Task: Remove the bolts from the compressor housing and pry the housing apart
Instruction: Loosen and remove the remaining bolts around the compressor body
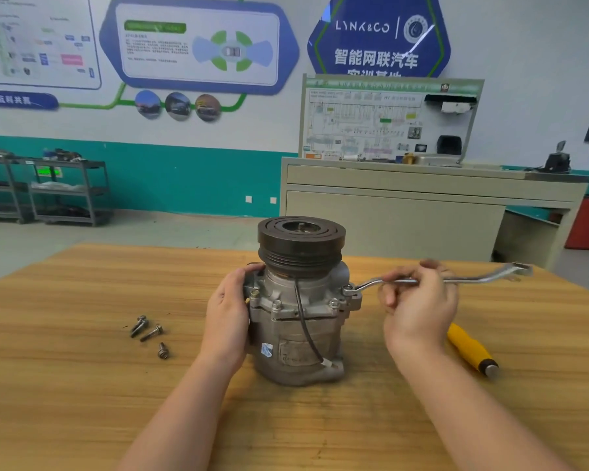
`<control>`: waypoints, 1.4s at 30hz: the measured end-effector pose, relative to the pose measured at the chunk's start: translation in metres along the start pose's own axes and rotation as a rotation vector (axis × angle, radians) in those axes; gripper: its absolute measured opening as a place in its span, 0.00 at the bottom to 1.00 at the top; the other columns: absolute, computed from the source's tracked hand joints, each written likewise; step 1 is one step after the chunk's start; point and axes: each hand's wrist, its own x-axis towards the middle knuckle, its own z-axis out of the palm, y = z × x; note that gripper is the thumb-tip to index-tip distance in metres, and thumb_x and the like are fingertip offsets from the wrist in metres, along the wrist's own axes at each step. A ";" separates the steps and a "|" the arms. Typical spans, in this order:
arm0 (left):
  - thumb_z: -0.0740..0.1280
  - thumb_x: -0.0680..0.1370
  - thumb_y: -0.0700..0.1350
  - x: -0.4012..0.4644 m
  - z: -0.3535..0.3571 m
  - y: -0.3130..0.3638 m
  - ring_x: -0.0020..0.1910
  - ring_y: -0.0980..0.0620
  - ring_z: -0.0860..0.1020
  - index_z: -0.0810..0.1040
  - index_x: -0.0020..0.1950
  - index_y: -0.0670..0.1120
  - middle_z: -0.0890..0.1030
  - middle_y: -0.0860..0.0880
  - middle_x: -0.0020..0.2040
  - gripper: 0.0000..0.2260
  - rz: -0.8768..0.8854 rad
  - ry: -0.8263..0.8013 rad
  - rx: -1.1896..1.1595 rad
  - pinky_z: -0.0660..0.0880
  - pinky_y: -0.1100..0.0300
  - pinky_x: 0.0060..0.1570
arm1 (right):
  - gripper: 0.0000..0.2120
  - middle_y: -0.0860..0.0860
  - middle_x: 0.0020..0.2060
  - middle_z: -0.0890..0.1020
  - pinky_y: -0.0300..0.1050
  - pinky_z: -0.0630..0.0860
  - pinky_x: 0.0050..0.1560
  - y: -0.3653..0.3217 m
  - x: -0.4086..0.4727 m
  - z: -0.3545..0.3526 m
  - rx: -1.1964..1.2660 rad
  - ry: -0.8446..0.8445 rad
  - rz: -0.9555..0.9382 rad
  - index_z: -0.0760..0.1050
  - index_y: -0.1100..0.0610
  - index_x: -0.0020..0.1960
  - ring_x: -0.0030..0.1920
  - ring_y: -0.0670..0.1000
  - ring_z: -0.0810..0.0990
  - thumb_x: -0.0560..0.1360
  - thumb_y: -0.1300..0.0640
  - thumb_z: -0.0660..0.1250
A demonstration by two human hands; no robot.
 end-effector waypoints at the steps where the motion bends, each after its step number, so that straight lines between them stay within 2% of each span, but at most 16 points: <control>1: 0.55 0.83 0.53 0.001 0.000 -0.001 0.60 0.46 0.80 0.85 0.50 0.58 0.85 0.48 0.55 0.18 -0.007 -0.007 -0.008 0.72 0.38 0.65 | 0.08 0.57 0.27 0.74 0.33 0.59 0.22 -0.001 0.010 0.004 0.025 0.034 0.162 0.63 0.57 0.44 0.17 0.49 0.64 0.76 0.68 0.50; 4: 0.56 0.80 0.55 0.002 0.000 -0.001 0.61 0.46 0.79 0.85 0.49 0.58 0.85 0.48 0.55 0.17 -0.022 -0.019 -0.027 0.72 0.38 0.65 | 0.09 0.56 0.27 0.72 0.33 0.57 0.19 -0.005 0.031 0.009 -0.005 -0.075 0.491 0.64 0.59 0.43 0.17 0.48 0.64 0.81 0.65 0.52; 7: 0.59 0.72 0.61 0.003 0.000 0.000 0.61 0.45 0.79 0.85 0.49 0.58 0.84 0.48 0.56 0.17 -0.033 -0.032 -0.042 0.72 0.38 0.65 | 0.10 0.57 0.28 0.78 0.37 0.69 0.22 -0.020 0.034 0.007 0.040 -0.238 0.461 0.67 0.59 0.45 0.23 0.49 0.74 0.83 0.60 0.52; 9: 0.59 0.69 0.62 0.005 0.000 -0.002 0.61 0.45 0.79 0.85 0.50 0.58 0.85 0.49 0.55 0.19 -0.031 -0.031 -0.046 0.72 0.38 0.65 | 0.10 0.58 0.32 0.81 0.39 0.75 0.26 -0.032 0.030 0.004 0.062 -0.293 0.312 0.67 0.59 0.47 0.27 0.51 0.78 0.84 0.59 0.52; 14: 0.60 0.72 0.59 0.006 0.002 -0.003 0.59 0.47 0.81 0.86 0.47 0.58 0.85 0.48 0.53 0.16 -0.026 -0.014 -0.073 0.73 0.41 0.65 | 0.09 0.57 0.37 0.81 0.41 0.78 0.31 -0.036 0.002 -0.004 -0.266 -0.378 -0.157 0.67 0.57 0.46 0.30 0.51 0.81 0.83 0.61 0.53; 18: 0.60 0.72 0.58 0.005 0.003 -0.003 0.58 0.47 0.81 0.86 0.48 0.56 0.85 0.47 0.53 0.16 -0.023 -0.020 -0.073 0.73 0.42 0.64 | 0.05 0.55 0.40 0.82 0.42 0.79 0.34 -0.025 -0.013 -0.013 -0.298 -0.446 -0.287 0.69 0.51 0.46 0.33 0.52 0.82 0.79 0.54 0.57; 21: 0.59 0.74 0.58 0.004 0.002 -0.002 0.58 0.47 0.81 0.86 0.48 0.57 0.85 0.48 0.53 0.16 -0.011 -0.024 -0.072 0.73 0.42 0.65 | 0.06 0.50 0.41 0.83 0.42 0.80 0.35 -0.016 -0.020 -0.017 -0.378 -0.482 -0.466 0.71 0.43 0.47 0.34 0.50 0.83 0.81 0.49 0.57; 24: 0.59 0.75 0.58 0.003 0.002 -0.002 0.59 0.47 0.81 0.86 0.49 0.57 0.85 0.47 0.53 0.16 0.002 -0.028 -0.065 0.73 0.41 0.64 | 0.08 0.48 0.39 0.80 0.38 0.79 0.40 -0.008 -0.023 -0.023 -0.553 -0.640 -0.774 0.72 0.52 0.52 0.38 0.45 0.81 0.82 0.50 0.58; 26: 0.60 0.73 0.59 0.002 0.002 -0.001 0.59 0.47 0.81 0.86 0.49 0.56 0.85 0.47 0.53 0.17 -0.006 -0.028 -0.065 0.73 0.41 0.64 | 0.04 0.53 0.43 0.80 0.35 0.77 0.49 -0.001 -0.025 -0.027 -0.710 -0.757 -1.061 0.71 0.58 0.53 0.44 0.46 0.80 0.80 0.59 0.63; 28: 0.61 0.71 0.60 0.002 0.001 0.000 0.58 0.47 0.81 0.86 0.49 0.56 0.85 0.47 0.53 0.17 -0.014 -0.030 -0.067 0.73 0.41 0.65 | 0.05 0.58 0.45 0.81 0.34 0.76 0.54 0.006 -0.027 -0.031 -0.769 -0.785 -1.171 0.70 0.60 0.53 0.48 0.48 0.79 0.79 0.61 0.64; 30: 0.62 0.69 0.62 0.003 0.001 0.000 0.58 0.47 0.81 0.86 0.49 0.56 0.85 0.47 0.53 0.18 -0.016 -0.037 -0.066 0.73 0.41 0.65 | 0.07 0.62 0.46 0.81 0.36 0.77 0.49 0.007 -0.032 -0.033 -0.615 -0.691 -0.985 0.69 0.57 0.56 0.44 0.52 0.80 0.82 0.54 0.59; 33: 0.63 0.67 0.63 0.002 0.001 0.000 0.59 0.46 0.80 0.86 0.49 0.57 0.85 0.47 0.54 0.20 -0.009 -0.042 -0.067 0.73 0.40 0.65 | 0.09 0.59 0.37 0.81 0.38 0.71 0.31 -0.001 -0.029 -0.024 -0.235 -0.367 -0.502 0.66 0.43 0.52 0.28 0.51 0.76 0.80 0.57 0.54; 35: 0.63 0.67 0.63 0.002 0.002 0.000 0.60 0.46 0.80 0.86 0.49 0.57 0.85 0.47 0.54 0.19 -0.009 -0.036 -0.070 0.72 0.41 0.65 | 0.08 0.58 0.30 0.80 0.36 0.64 0.23 -0.005 -0.012 -0.013 -0.073 -0.129 -0.151 0.64 0.50 0.48 0.21 0.51 0.71 0.77 0.63 0.52; 37: 0.62 0.70 0.62 0.002 0.002 0.000 0.59 0.47 0.80 0.86 0.48 0.57 0.85 0.47 0.54 0.17 -0.004 -0.032 -0.069 0.73 0.41 0.65 | 0.08 0.59 0.28 0.76 0.34 0.59 0.21 -0.006 0.009 -0.003 0.013 -0.005 0.181 0.63 0.56 0.45 0.18 0.50 0.66 0.77 0.67 0.50; 40: 0.59 0.75 0.58 0.001 0.002 -0.001 0.58 0.47 0.81 0.86 0.49 0.57 0.85 0.48 0.53 0.16 0.002 -0.038 -0.057 0.73 0.41 0.64 | 0.09 0.58 0.30 0.74 0.35 0.60 0.19 -0.007 0.031 0.002 -0.003 -0.073 0.507 0.63 0.58 0.44 0.18 0.48 0.67 0.82 0.65 0.51; 42: 0.59 0.75 0.57 0.001 0.002 -0.001 0.59 0.46 0.81 0.86 0.49 0.57 0.85 0.47 0.53 0.16 0.001 -0.032 -0.056 0.73 0.40 0.65 | 0.08 0.58 0.29 0.77 0.36 0.67 0.21 -0.015 0.036 0.003 0.009 -0.187 0.522 0.64 0.58 0.45 0.21 0.50 0.72 0.83 0.63 0.52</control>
